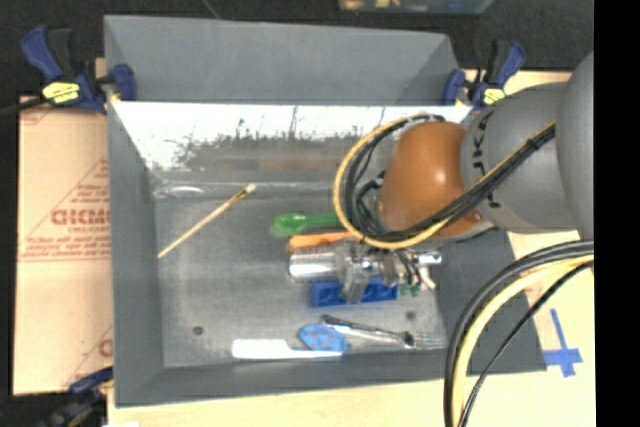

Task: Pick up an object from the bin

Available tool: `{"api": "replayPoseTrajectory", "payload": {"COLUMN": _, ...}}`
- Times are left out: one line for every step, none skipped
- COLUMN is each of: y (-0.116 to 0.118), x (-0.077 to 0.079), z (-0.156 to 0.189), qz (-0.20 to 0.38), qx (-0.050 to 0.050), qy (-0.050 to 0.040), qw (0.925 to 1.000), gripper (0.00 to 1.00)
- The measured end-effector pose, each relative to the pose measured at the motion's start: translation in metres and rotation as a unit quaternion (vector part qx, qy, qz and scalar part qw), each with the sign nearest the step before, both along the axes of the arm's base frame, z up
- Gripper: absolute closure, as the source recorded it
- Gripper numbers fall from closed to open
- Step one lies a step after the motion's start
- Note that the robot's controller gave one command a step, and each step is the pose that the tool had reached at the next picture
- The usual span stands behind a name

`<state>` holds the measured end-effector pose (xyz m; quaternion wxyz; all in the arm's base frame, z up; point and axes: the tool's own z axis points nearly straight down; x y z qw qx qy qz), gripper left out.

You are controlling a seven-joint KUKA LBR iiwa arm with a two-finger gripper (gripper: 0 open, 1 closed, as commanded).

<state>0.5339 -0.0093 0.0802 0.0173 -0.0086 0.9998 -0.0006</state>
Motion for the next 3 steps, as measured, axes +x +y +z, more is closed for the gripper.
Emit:
{"api": "replayPoseTrajectory", "payload": {"y": 0.0, "x": 0.0, "z": 0.009, "qz": 0.0, "qx": 0.0, "qy": -0.0008, "qw": 1.0, "gripper": 1.0}}
{"api": "replayPoseTrajectory", "payload": {"y": -0.001, "x": 0.0, "z": 0.037, "qz": -0.001, "qx": 0.0, "qy": -0.001, "qw": 1.0, "gripper": 1.0}}
{"api": "replayPoseTrajectory", "payload": {"y": -0.001, "x": 0.0, "z": 0.051, "qz": -0.001, "qx": 0.0, "qy": -0.0016, "qw": 1.0, "gripper": 1.0}}
